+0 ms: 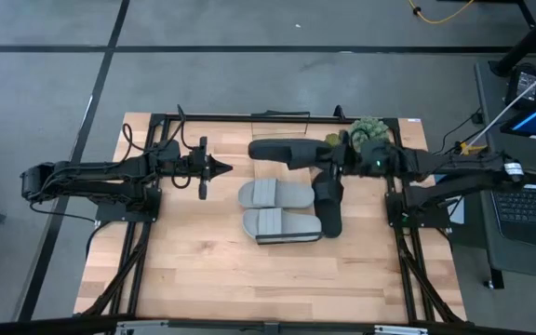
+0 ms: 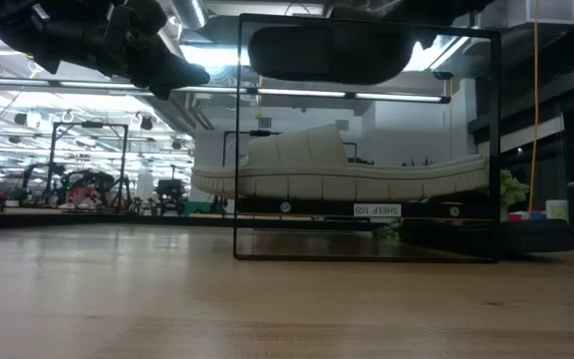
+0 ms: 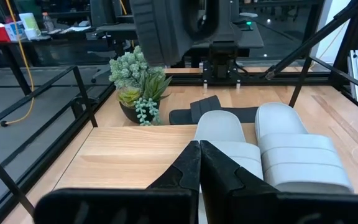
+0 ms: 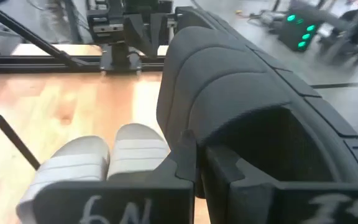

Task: Pick and place slides into the shelf
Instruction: Put the bottom black slipper on the shelf

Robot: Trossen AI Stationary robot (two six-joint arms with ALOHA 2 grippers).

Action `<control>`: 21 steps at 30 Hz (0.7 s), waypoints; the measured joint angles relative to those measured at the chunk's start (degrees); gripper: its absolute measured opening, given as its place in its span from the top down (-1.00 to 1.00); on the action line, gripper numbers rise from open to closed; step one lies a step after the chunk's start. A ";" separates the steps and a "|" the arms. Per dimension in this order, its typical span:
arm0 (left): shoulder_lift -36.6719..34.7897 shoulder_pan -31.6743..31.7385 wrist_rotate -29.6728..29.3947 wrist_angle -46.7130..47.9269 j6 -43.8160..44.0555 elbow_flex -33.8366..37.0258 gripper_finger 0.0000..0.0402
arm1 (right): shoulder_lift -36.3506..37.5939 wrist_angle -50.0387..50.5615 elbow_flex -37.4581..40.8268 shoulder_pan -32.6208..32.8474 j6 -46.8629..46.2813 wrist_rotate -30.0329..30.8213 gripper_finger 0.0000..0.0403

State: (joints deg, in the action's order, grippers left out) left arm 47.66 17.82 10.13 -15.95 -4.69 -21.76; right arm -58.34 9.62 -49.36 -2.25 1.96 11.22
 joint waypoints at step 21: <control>0.00 5.39 1.06 -0.59 -6.50 -3.07 1.00 | -4.86 -2.66 -0.51 -28.55 -1.43 -39.96 0.95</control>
State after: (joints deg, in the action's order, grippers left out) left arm 47.66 23.21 11.19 -16.54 -11.19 -24.83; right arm -63.20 6.96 -49.88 -30.79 0.53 -28.74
